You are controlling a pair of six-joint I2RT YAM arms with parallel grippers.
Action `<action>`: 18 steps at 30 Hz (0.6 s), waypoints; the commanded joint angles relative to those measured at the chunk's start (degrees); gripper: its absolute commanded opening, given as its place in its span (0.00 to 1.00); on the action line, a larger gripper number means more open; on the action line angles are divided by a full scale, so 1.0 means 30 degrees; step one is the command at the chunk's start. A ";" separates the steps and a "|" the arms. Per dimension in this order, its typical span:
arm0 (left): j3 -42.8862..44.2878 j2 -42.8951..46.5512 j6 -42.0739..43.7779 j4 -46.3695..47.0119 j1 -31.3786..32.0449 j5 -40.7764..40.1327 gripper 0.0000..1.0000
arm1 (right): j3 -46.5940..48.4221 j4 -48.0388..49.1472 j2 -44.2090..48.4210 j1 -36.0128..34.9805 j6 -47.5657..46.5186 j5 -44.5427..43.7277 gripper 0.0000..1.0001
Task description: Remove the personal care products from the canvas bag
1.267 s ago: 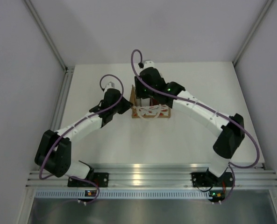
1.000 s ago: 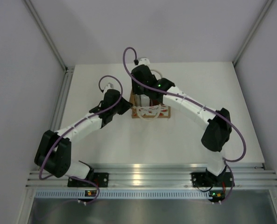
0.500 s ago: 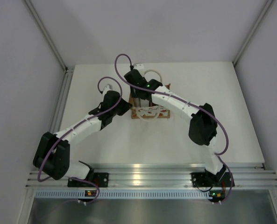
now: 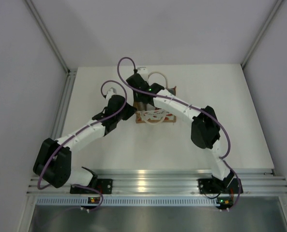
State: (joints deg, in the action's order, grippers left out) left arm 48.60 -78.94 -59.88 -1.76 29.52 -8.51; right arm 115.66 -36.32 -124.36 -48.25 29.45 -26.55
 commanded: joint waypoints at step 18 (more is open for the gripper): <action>-0.0614 0.1087 -0.0314 -0.0234 0.0063 -0.0765 0.00 | 0.0529 -0.0551 -0.1088 0.0262 0.0378 -0.0673 0.00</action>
State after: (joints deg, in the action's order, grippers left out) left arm 47.86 -78.15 -60.16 -1.52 29.65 -9.06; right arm 116.46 -36.53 -125.56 -48.21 30.06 -28.21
